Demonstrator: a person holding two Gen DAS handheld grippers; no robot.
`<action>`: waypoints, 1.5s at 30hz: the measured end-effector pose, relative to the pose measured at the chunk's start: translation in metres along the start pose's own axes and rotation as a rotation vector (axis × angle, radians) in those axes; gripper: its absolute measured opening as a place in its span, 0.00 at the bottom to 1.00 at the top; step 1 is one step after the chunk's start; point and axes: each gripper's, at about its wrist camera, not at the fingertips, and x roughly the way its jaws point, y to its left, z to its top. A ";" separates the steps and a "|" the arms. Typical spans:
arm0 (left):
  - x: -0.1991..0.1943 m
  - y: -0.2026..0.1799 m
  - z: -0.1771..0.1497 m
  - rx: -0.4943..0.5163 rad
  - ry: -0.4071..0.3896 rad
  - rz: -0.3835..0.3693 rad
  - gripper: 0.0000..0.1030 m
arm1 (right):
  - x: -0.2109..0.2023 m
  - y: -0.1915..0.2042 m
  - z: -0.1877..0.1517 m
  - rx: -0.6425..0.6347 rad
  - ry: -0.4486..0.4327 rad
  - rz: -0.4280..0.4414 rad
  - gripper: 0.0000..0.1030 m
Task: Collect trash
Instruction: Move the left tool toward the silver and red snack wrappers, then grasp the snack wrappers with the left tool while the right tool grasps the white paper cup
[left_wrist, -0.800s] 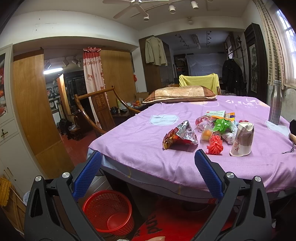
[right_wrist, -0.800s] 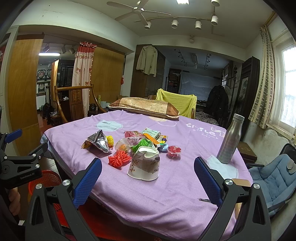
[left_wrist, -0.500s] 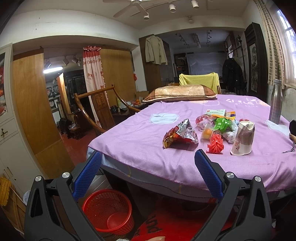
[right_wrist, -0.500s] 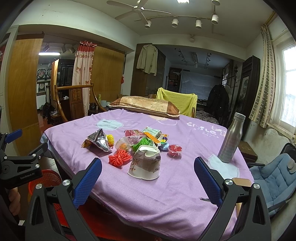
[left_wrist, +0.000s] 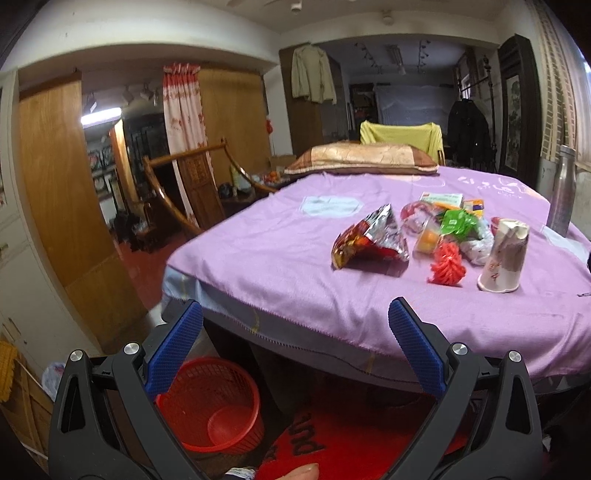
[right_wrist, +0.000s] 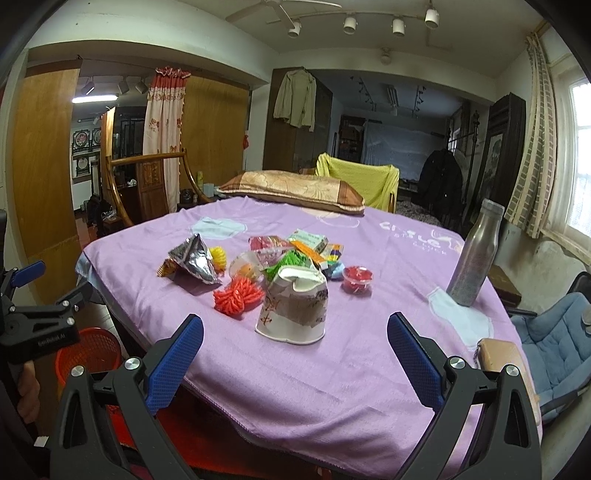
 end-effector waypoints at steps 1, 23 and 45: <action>0.008 0.004 0.000 -0.010 0.022 -0.013 0.94 | 0.004 -0.002 -0.002 0.006 -0.009 -0.001 0.95; 0.176 -0.074 0.079 0.054 0.234 -0.263 0.94 | 0.130 -0.026 -0.001 0.080 0.225 0.048 0.95; 0.220 -0.021 0.079 0.024 0.264 -0.190 0.78 | 0.183 -0.028 0.001 0.165 0.300 0.129 0.75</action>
